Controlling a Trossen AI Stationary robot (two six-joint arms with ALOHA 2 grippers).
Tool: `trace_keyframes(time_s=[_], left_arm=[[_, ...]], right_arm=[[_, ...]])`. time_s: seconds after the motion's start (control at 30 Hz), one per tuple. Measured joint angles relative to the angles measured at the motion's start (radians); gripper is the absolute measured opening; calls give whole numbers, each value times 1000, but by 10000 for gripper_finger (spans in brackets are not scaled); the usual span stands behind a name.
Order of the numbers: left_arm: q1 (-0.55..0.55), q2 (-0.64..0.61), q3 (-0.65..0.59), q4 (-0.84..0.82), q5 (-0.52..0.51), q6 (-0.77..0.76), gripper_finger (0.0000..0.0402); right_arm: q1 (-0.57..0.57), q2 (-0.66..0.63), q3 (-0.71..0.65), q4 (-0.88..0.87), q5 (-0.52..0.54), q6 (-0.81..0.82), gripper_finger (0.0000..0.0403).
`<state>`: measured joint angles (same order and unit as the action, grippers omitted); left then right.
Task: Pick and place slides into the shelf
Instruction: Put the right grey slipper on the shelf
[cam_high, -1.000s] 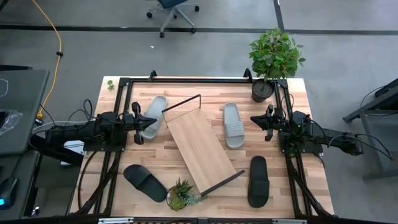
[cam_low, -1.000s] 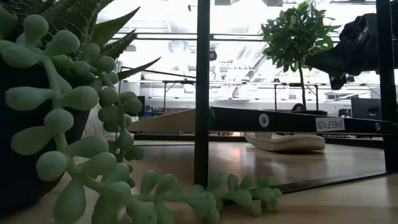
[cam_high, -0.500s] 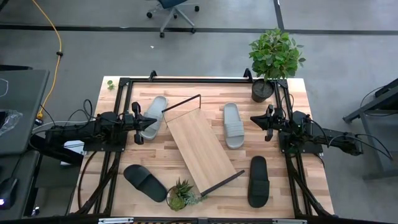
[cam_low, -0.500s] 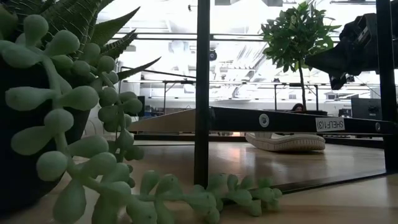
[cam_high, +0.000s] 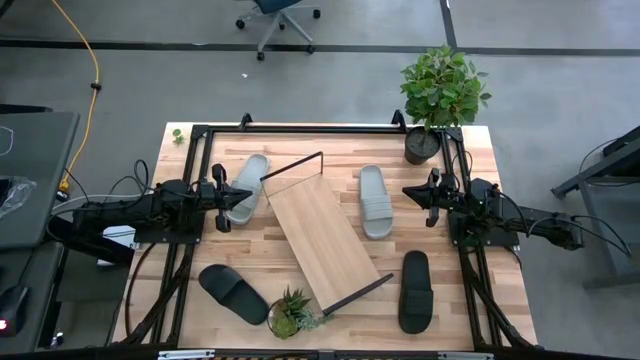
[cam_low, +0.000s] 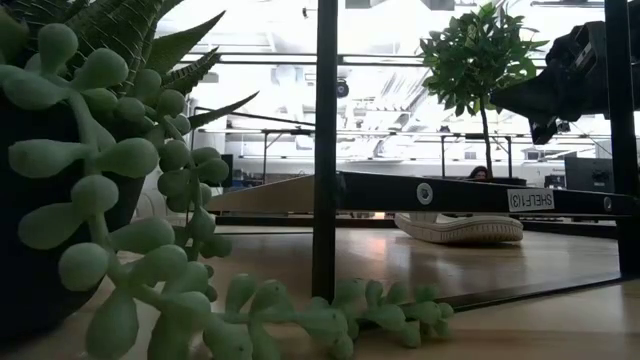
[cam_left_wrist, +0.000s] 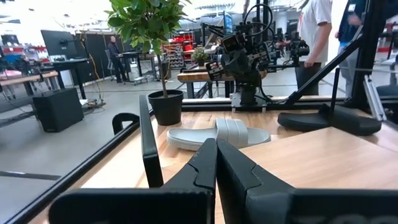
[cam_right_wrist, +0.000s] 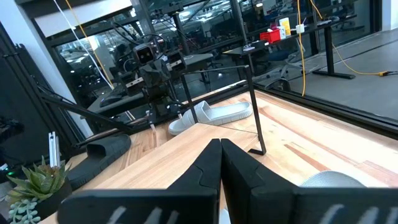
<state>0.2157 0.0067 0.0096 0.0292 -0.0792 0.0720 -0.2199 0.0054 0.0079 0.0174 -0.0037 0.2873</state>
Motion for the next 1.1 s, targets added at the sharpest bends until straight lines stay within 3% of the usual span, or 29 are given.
trace_keyframes(time_s=[0.3, 0.57, 1.1], left_arm=[[0, 0, 0, 0, 11, -396, 1], [0, 0, 0, 0, -9, -565, 1], [0, 0, 0, 0, -11, -553, 1]], right_arm=[[0, 0, 0, 0, 0, 0, 0], [0, 0, 0, 0, 0, 14, 0], [0, 0, 0, 2, 11, 657, 0]])
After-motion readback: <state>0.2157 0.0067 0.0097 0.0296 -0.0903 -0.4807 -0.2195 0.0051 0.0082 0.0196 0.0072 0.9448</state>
